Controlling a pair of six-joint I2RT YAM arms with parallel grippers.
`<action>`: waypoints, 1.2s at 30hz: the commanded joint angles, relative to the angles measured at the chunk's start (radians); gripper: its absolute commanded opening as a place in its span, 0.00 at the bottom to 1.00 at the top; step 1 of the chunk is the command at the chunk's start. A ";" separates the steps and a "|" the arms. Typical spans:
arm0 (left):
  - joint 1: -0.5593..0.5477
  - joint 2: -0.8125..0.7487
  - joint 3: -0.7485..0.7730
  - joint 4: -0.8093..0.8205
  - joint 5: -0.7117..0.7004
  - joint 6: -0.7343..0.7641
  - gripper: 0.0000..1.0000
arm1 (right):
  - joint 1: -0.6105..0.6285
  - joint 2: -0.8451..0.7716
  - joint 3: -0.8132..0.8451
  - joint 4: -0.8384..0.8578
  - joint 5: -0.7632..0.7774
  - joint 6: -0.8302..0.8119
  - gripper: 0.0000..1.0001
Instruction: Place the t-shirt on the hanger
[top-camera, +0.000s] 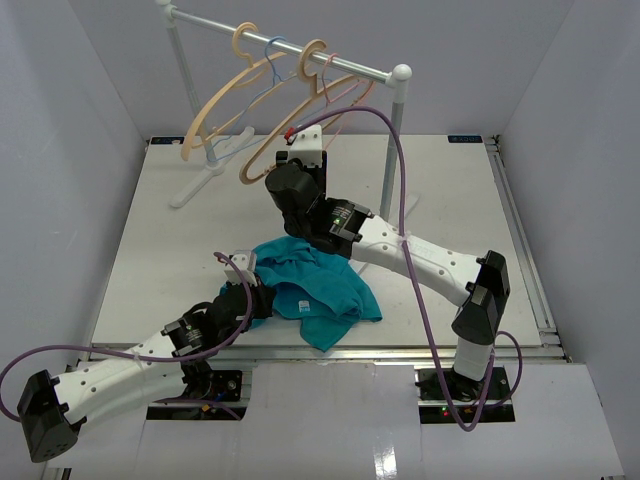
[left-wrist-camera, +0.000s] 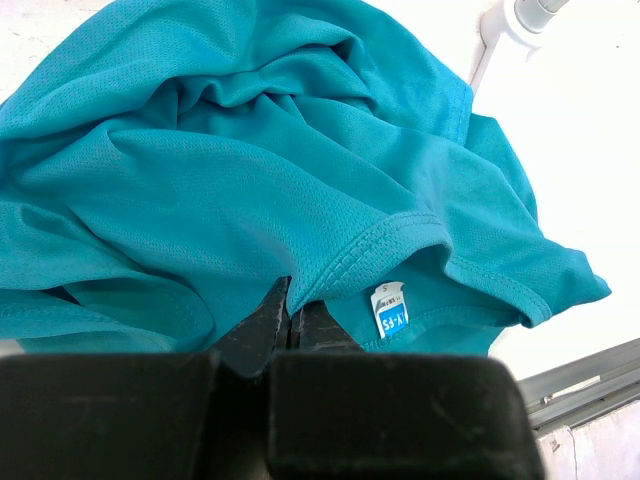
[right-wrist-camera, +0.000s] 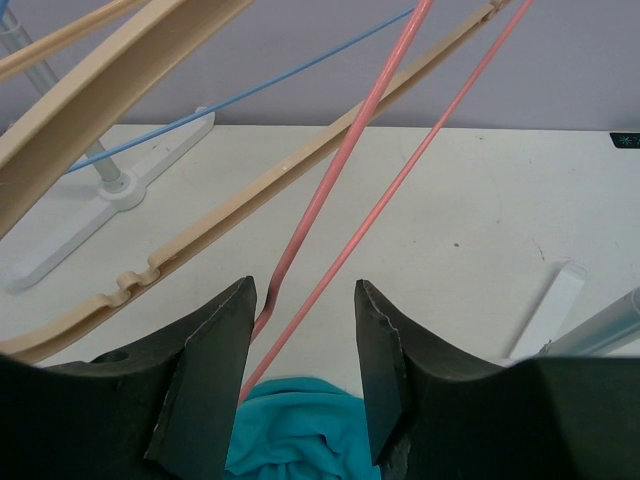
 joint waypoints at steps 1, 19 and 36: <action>-0.004 -0.002 -0.001 0.018 0.003 0.008 0.00 | 0.005 0.015 0.063 -0.005 0.051 -0.011 0.51; -0.004 -0.013 -0.002 0.016 0.004 0.007 0.00 | -0.006 0.106 0.158 -0.005 0.085 -0.022 0.57; -0.004 -0.023 -0.005 0.016 0.007 0.008 0.00 | 0.014 -0.038 -0.009 -0.011 0.156 -0.046 0.28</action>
